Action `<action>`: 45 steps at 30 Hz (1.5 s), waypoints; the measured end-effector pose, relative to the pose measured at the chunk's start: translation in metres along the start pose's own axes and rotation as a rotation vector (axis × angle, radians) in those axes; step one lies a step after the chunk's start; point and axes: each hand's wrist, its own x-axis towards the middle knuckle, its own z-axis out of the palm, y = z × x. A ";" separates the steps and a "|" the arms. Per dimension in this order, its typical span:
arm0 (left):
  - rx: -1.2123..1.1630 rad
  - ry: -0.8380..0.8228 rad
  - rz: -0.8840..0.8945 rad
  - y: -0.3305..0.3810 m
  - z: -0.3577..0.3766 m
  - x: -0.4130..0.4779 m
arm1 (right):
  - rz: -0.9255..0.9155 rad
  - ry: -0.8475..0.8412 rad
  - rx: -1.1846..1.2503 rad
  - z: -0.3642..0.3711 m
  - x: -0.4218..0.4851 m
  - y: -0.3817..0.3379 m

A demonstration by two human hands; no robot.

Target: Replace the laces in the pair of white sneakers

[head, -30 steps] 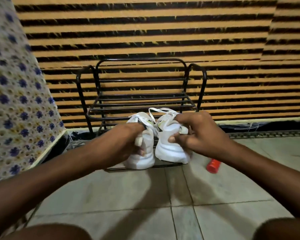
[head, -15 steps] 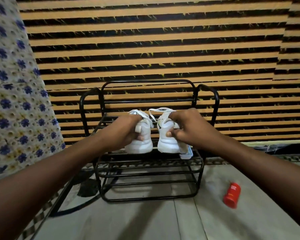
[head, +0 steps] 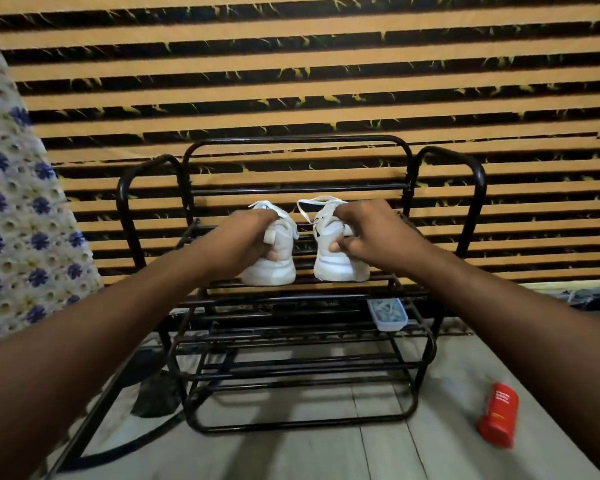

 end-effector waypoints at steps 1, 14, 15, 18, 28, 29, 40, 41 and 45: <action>0.000 -0.007 0.003 -0.001 0.000 0.004 | -0.004 -0.001 0.005 0.003 0.003 0.002; -0.030 0.158 -0.155 0.028 -0.001 0.000 | 0.070 0.193 -0.004 0.002 -0.014 0.000; -0.059 0.221 -0.133 0.038 -0.001 -0.006 | 0.109 0.262 0.061 -0.003 -0.024 -0.005; -0.195 0.372 -0.085 0.075 0.007 -0.025 | 0.203 0.391 0.189 -0.016 -0.053 -0.017; -0.747 0.342 -0.139 0.193 0.049 -0.046 | 0.275 0.482 0.286 -0.065 -0.149 -0.020; -0.784 0.328 -0.153 0.199 0.055 -0.045 | 0.300 0.476 0.291 -0.066 -0.158 -0.016; -0.864 0.027 -0.074 0.227 0.195 -0.006 | 0.588 0.468 0.314 -0.009 -0.233 0.096; -0.868 -0.001 -0.079 0.228 0.211 0.000 | 0.630 0.469 0.326 0.000 -0.239 0.108; -0.860 -0.133 -0.100 0.238 0.288 0.030 | 0.860 0.422 0.368 0.035 -0.265 0.175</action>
